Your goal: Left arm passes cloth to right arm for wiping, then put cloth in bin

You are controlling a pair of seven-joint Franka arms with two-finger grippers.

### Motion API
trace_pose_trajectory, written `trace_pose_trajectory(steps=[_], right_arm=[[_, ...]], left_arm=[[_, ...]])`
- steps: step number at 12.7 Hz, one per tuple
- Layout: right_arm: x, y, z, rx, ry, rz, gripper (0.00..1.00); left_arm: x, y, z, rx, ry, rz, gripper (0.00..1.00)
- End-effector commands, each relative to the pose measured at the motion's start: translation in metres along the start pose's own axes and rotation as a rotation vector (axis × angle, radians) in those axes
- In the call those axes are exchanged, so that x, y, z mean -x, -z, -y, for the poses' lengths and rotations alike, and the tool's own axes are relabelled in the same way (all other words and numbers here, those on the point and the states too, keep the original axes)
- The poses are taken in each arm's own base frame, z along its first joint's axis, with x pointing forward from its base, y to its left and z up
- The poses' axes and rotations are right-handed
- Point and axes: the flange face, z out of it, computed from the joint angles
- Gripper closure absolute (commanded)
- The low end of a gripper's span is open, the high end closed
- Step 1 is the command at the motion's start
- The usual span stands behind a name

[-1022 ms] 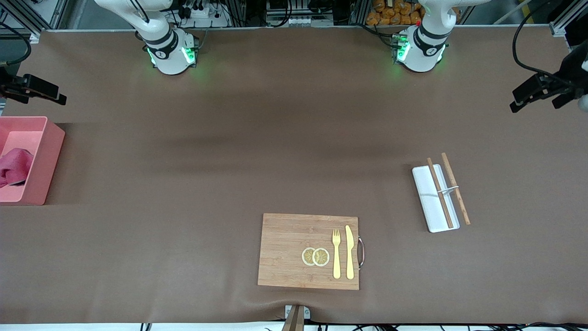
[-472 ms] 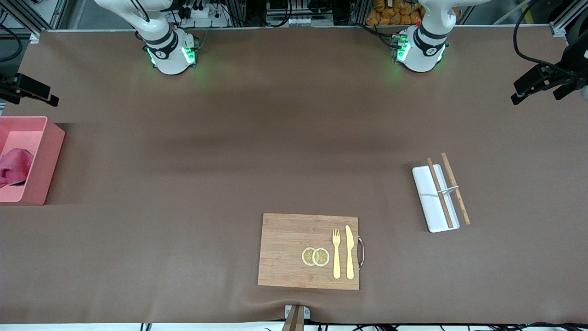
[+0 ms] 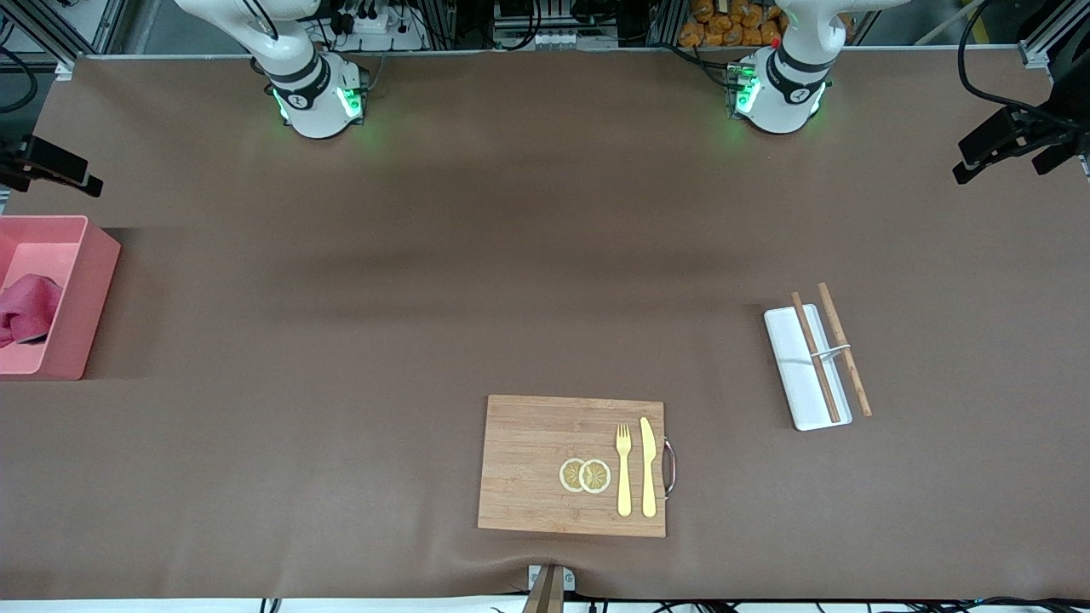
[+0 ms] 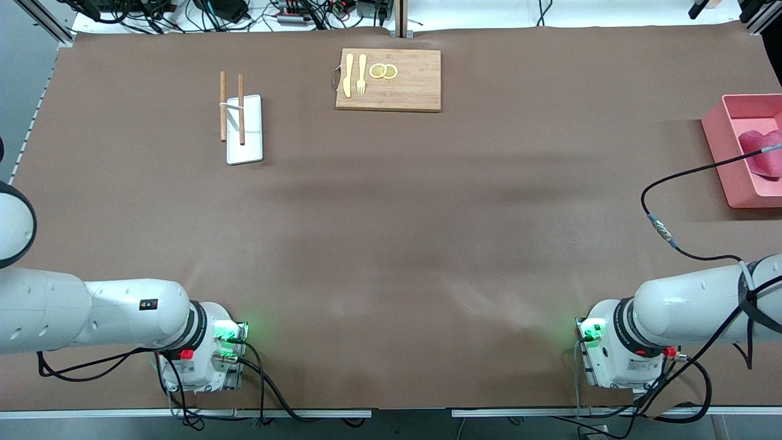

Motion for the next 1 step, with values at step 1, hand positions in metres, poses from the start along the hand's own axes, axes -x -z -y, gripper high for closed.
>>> trace_pose_trajectory(steps=[1], right_arm=[[0.0056,0.0059,-0.0008,0.017,-0.014,-0.013,0.00]], left_arm=[[-0.0028,0.0024,0.0005,-0.022,0.010,0.007,0.00]])
